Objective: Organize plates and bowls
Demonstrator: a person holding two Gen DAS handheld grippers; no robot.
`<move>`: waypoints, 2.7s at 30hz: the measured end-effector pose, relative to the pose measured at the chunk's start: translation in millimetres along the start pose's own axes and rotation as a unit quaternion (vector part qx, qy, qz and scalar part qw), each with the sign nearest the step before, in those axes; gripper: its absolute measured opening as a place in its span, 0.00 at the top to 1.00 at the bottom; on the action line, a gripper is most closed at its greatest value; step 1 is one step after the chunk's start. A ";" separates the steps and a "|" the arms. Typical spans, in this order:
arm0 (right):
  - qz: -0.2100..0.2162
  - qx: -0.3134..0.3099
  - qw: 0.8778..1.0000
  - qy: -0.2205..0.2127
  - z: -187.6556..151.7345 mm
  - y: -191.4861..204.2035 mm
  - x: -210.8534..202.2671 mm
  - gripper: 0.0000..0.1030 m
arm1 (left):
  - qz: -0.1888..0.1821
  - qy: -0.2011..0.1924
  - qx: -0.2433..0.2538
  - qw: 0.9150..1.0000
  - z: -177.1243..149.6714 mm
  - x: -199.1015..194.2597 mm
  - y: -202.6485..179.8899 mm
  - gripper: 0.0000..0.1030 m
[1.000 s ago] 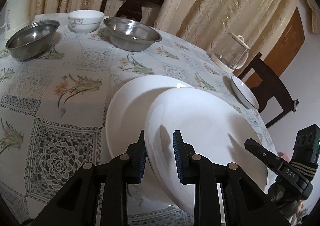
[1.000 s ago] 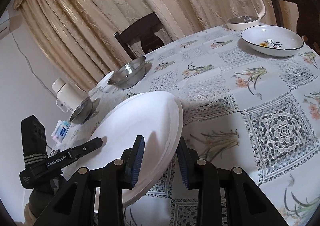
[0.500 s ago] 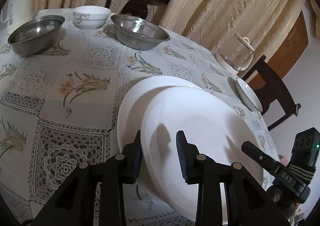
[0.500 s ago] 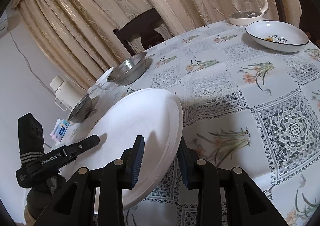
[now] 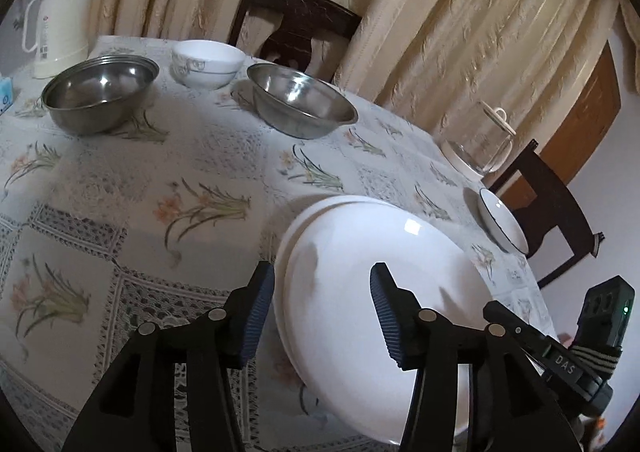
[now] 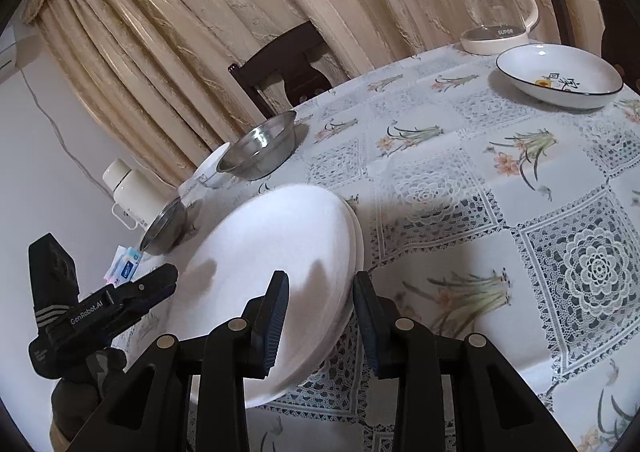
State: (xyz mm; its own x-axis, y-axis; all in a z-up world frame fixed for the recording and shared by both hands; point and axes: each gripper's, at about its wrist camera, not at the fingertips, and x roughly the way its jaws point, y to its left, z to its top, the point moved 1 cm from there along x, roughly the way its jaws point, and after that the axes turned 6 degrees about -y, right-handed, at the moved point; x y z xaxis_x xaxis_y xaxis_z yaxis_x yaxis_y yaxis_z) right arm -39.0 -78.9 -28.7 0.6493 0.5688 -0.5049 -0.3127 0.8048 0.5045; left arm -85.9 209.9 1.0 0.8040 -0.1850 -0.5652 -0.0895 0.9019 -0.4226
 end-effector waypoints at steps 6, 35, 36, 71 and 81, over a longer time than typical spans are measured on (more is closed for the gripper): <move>-0.007 0.007 1.000 -0.003 -0.6 -4.1 -0.9 0.64 | 0.005 0.019 -0.008 1.000 -5.8 10.4 6.9 0.50; -0.009 0.056 0.998 -0.017 -3.1 -22.8 -3.2 0.48 | 0.063 0.012 0.069 0.996 -24.0 25.0 -11.4 0.43; -0.008 0.057 0.998 -0.017 -3.0 -23.2 -3.4 0.47 | 0.065 0.012 0.070 0.995 -24.3 25.2 -12.0 0.42; 0.019 0.125 0.991 -0.033 -1.8 -43.3 -10.4 0.33 | 0.095 -0.004 0.109 0.990 -25.3 24.5 -33.3 0.33; 0.003 0.122 0.992 -0.043 4.0 -53.2 -20.7 0.33 | 0.106 -0.020 0.131 0.985 -15.9 22.6 -47.3 0.32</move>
State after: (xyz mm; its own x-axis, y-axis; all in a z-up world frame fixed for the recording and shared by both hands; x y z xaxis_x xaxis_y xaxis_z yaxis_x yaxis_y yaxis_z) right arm -33.1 -134.2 -42.3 0.7079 0.5478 -0.4458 -0.1464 0.7313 0.6662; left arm -72.9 156.8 -3.0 0.8065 0.0296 -0.5905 -0.1078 0.9894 -0.0976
